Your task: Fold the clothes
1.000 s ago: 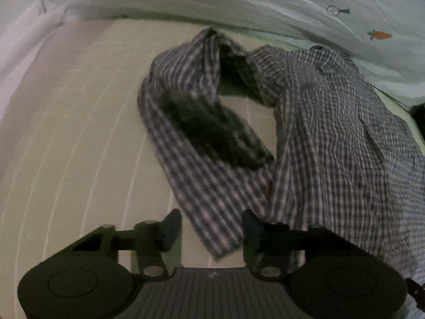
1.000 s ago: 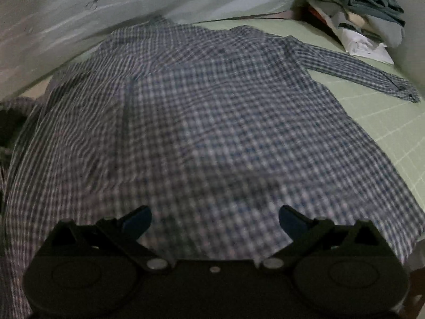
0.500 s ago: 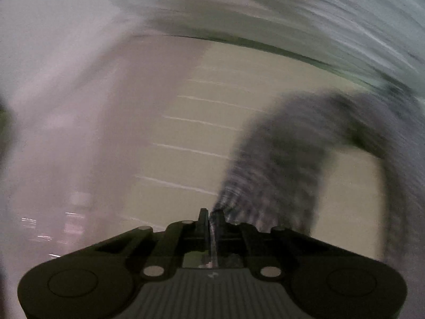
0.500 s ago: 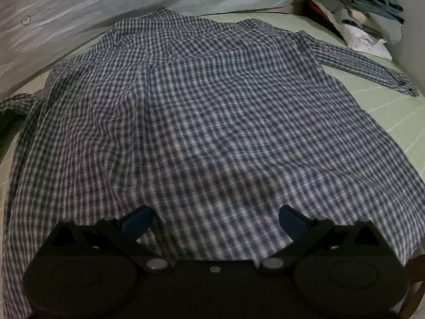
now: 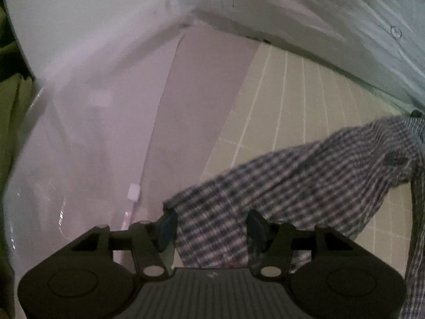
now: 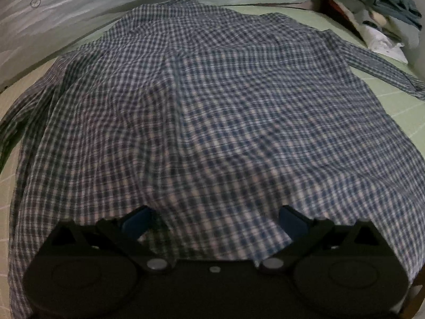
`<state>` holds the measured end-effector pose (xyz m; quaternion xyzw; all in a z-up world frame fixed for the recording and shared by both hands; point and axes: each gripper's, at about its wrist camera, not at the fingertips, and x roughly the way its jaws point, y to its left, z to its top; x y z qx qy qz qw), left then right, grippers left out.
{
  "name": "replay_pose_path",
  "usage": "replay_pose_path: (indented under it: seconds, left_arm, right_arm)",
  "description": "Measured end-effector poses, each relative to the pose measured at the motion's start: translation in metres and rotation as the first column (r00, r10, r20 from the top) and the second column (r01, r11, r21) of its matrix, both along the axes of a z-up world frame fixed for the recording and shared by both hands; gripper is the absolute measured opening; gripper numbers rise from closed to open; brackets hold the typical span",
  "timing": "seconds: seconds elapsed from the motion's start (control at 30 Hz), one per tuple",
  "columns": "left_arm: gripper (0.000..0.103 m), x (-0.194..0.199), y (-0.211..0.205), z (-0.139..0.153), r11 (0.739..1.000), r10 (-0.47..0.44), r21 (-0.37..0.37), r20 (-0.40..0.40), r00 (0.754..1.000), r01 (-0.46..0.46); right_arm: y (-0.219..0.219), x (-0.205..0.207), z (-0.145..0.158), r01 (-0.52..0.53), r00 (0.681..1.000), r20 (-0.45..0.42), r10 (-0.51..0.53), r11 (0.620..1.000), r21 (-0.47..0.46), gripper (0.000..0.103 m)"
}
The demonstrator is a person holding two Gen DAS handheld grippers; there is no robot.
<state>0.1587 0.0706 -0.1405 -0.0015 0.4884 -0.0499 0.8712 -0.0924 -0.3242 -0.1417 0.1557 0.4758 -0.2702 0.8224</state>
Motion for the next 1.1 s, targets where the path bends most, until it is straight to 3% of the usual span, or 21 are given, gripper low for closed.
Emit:
replay_pose_path:
  seconds: [0.07, 0.13, 0.3, 0.47, 0.67, 0.93, 1.03, 1.1]
  left_arm:
    - [0.051, 0.0, 0.0, -0.001, 1.0, -0.007, 0.01, 0.01, 1.0, 0.007]
    - [0.004, 0.005, 0.002, 0.001, 0.999, -0.03, 0.019, 0.03, 0.999, 0.03]
    - [0.001, 0.02, 0.014, 0.014, 0.998, -0.045, 0.057, 0.106, 0.993, 0.039]
    - [0.002, 0.047, 0.045, 0.038, 0.995, 0.09, 0.016, 0.196, 0.977, -0.095]
    - [0.002, 0.061, 0.045, 0.042, 0.995, 0.085, 0.024, 0.211, 0.974, -0.092]
    - [0.002, 0.038, 0.022, 0.047, 0.992, 0.073, -0.111, 0.178, 0.981, -0.053]
    - [0.002, 0.019, 0.003, 0.054, 0.991, 0.025, -0.135, 0.185, 0.982, 0.001]
    - [0.002, 0.007, -0.012, 0.06, 0.984, 0.011, -0.174, 0.186, 0.982, 0.022]
  right_arm:
    - [0.001, 0.003, -0.001, -0.005, 1.0, -0.002, 0.005, 1.0, -0.003, 0.103]
    - [0.001, 0.005, -0.001, -0.005, 1.0, -0.001, 0.005, 1.0, -0.003, 0.103]
    - [-0.002, 0.008, -0.002, 0.003, 1.0, 0.008, -0.003, 1.0, 0.001, 0.103]
    - [-0.001, 0.007, -0.004, 0.011, 1.0, 0.022, -0.011, 1.0, -0.004, 0.103]
    - [-0.002, 0.005, -0.006, 0.025, 0.999, 0.03, -0.024, 1.0, -0.006, 0.103]
    - [0.0, 0.001, -0.004, 0.065, 0.995, 0.07, -0.064, 0.998, 0.0, 0.103]
    - [-0.003, -0.01, 0.007, 0.107, 0.98, 0.166, -0.11, 0.994, 0.028, 0.103]
    - [-0.007, -0.013, 0.014, 0.119, 0.976, 0.185, -0.119, 0.993, 0.013, 0.103]
